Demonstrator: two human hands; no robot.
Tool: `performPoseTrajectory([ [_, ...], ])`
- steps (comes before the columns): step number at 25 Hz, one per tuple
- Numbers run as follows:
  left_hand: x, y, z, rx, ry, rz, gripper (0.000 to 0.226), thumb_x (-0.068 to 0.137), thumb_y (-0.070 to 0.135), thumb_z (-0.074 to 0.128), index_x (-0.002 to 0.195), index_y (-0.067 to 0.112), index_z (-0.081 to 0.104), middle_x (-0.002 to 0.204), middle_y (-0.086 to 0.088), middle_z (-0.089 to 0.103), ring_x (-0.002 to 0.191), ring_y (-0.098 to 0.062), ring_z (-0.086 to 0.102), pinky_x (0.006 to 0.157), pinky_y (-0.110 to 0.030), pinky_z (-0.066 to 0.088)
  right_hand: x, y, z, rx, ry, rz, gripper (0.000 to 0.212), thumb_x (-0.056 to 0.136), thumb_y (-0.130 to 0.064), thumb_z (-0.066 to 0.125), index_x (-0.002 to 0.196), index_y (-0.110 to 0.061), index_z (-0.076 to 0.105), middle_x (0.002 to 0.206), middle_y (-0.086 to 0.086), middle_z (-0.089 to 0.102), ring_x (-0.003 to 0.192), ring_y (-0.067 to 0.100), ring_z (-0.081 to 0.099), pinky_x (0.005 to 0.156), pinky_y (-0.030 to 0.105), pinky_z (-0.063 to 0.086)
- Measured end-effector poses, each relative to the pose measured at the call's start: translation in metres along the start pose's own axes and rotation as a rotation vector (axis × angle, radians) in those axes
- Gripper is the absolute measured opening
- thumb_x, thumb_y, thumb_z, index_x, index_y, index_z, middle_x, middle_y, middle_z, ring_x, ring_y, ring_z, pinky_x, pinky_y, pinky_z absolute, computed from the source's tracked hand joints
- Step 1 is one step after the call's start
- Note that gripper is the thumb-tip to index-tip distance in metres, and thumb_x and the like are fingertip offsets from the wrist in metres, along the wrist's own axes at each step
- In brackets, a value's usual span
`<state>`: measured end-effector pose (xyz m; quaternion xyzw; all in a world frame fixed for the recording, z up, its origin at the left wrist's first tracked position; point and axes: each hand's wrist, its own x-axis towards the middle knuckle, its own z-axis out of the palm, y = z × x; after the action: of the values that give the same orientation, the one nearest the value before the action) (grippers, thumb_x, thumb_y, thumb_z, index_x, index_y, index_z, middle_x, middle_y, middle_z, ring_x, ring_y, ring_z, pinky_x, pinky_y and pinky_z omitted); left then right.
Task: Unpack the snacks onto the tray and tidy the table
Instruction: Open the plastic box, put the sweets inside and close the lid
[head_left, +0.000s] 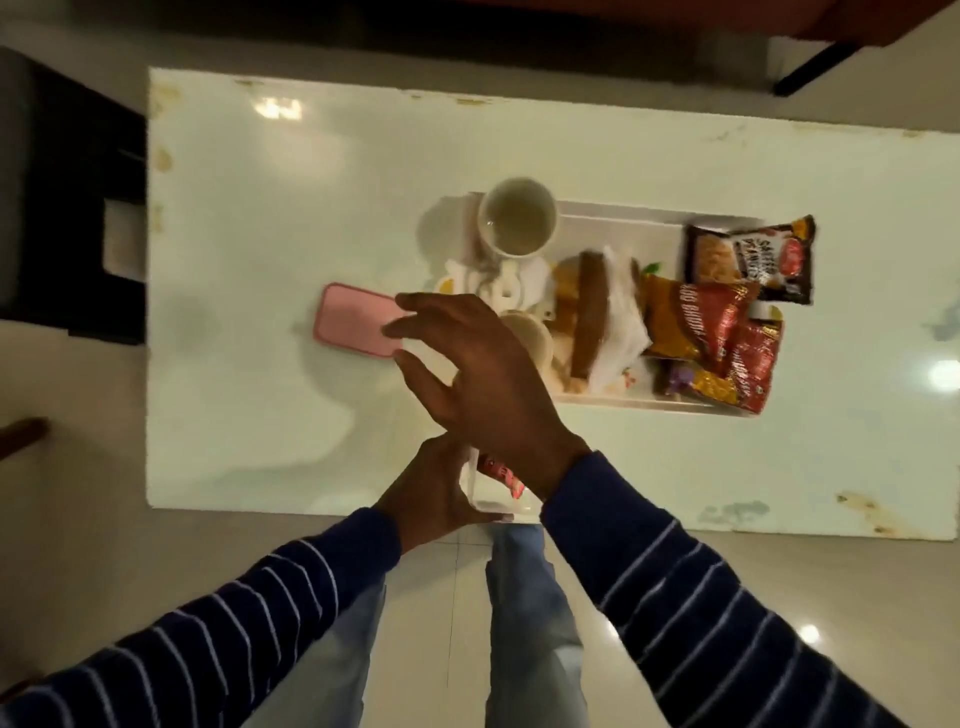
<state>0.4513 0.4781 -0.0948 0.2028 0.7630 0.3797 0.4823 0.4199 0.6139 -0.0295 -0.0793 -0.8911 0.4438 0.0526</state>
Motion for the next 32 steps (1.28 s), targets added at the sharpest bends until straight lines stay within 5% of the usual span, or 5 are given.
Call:
performPoseTrajectory([
  [2, -0.012, -0.011, -0.014, 0.053, -0.023, 0.029, 0.064, 0.068, 0.053, 0.083, 0.115, 0.019, 0.053, 0.105, 0.004, 0.065, 0.092, -0.002, 0.061, 0.087, -0.02, 0.051, 0.022, -0.004, 0.031, -0.02, -0.053, 0.023, 0.029, 0.088, -0.015, 0.07, 0.117, -0.014, 0.07, 0.13, 0.004, 0.064, 0.118, 0.023, 0.058, 0.097, 0.027, 0.043],
  [9, -0.044, -0.054, -0.065, -0.11, -0.016, 0.046, 0.086, 0.067, 0.039, 0.09, 0.137, 0.027, 0.041, 0.127, 0.006, 0.063, 0.112, -0.006, 0.062, 0.093, -0.031, 0.056, 0.068, 0.019, 0.121, -0.463, -0.42, 0.187, 0.08, 0.081, -0.035, 0.077, 0.148, -0.021, 0.036, 0.158, 0.008, 0.031, 0.14, 0.029, 0.035, 0.11, 0.042, 0.037],
  [23, -0.047, -0.088, -0.106, -0.118, -0.019, 0.125, 0.088, 0.067, 0.038, 0.089, 0.14, 0.022, 0.041, 0.134, 0.003, 0.059, 0.119, -0.011, 0.061, 0.095, -0.025, 0.054, 0.08, 0.029, 0.148, -0.717, -0.426, 0.102, 0.082, 0.077, -0.04, 0.069, 0.148, -0.033, 0.031, 0.131, 0.008, 0.051, 0.108, 0.033, 0.055, 0.085, 0.047, 0.05],
  [27, -0.051, -0.081, -0.104, -0.184, 0.033, 0.105, 0.09, 0.061, 0.039, 0.093, 0.136, 0.032, 0.042, 0.127, 0.033, 0.053, 0.117, 0.008, 0.056, 0.087, -0.011, 0.051, 0.082, -0.004, 0.117, -0.379, -0.252, 0.222, 0.086, 0.067, -0.047, 0.067, 0.145, -0.041, 0.032, 0.122, 0.005, 0.049, 0.098, 0.027, 0.058, 0.08, 0.039, 0.052],
  [32, -0.061, -0.066, -0.106, -0.182, 0.092, 0.164, 0.091, 0.056, 0.034, 0.095, 0.131, 0.028, 0.045, 0.13, 0.019, 0.056, 0.12, -0.004, 0.059, 0.09, -0.024, 0.056, 0.042, -0.047, 0.039, 0.34, 0.016, 0.215, 0.059, 0.067, -0.019, 0.073, 0.118, -0.024, 0.044, 0.12, 0.009, 0.048, 0.109, 0.025, 0.058, 0.088, 0.045, 0.055],
])
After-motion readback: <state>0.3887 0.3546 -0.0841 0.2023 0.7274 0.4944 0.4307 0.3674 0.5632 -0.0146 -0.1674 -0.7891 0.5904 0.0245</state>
